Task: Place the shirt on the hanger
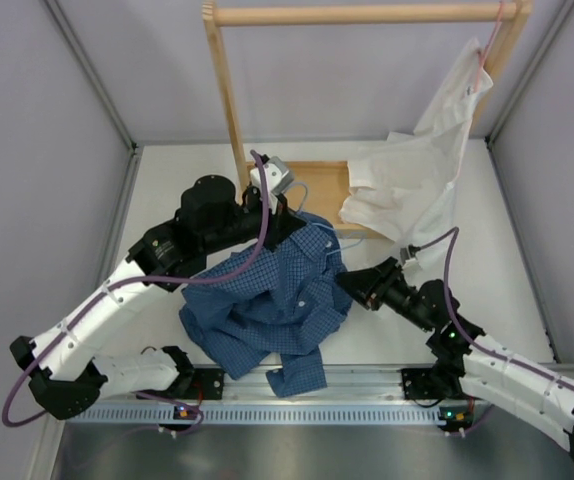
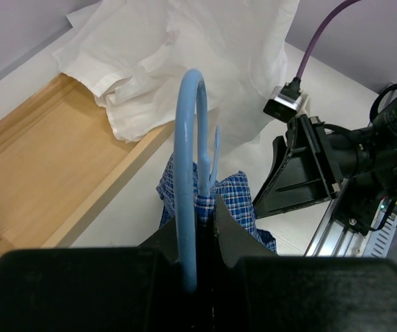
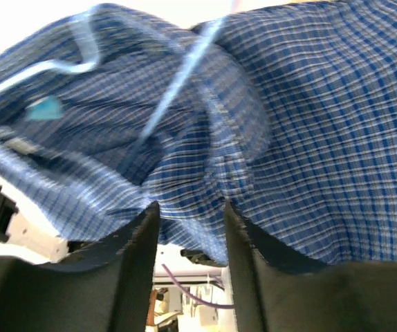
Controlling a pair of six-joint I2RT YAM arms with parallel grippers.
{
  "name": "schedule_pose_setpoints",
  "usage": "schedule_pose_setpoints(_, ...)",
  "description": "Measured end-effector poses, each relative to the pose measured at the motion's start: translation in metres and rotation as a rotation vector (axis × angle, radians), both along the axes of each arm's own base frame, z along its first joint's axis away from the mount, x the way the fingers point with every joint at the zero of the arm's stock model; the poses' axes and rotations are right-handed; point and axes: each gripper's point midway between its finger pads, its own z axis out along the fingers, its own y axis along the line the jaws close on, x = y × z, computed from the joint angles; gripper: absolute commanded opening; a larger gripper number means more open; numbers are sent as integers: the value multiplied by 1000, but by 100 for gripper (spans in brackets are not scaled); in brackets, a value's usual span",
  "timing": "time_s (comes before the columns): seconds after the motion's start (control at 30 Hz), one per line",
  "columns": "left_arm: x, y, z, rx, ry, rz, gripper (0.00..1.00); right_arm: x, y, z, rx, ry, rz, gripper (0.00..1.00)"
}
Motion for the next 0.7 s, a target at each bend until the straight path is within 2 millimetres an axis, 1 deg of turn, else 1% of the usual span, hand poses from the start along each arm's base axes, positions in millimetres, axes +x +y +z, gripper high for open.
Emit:
schedule_pose_setpoints(0.1,-2,2,5,-14,-12,0,0,5,6,-8,0,24,0,36)
schedule_pose_setpoints(0.13,-3,3,8,-21,-18,0,0,6,8,-11,1,33,-1,36)
schedule_pose_setpoints(0.17,-4,4,11,-28,-24,0,0,8,9,-13,3,39,-4,39)
schedule_pose_setpoints(0.23,-5,5,16,-41,-37,0,0,9,11,-15,6,45,-4,40)
schedule_pose_setpoints(0.33,-6,7,19,-49,-45,0,0,6,16,-11,20,35,10,41)
schedule_pose_setpoints(0.4,-6,7,19,-49,-44,0,0,5,17,-8,32,24,12,39)
schedule_pose_setpoints(0.47,-6,6,18,-47,-42,-2,0,6,17,-4,42,12,5,29)
schedule_pose_setpoints(0.53,-7,5,17,-49,-40,-9,0,9,15,1,53,-3,-15,25)
schedule_pose_setpoints(0.57,-7,5,17,-49,-40,-11,0,11,15,2,55,-8,-24,17)
schedule_pose_setpoints(0.67,-8,5,15,-47,-37,-14,0,16,14,0,44,-13,-46,0)
schedule_pose_setpoints(0.7,-8,5,15,-47,-37,-13,0,18,15,-1,38,-11,-52,0)
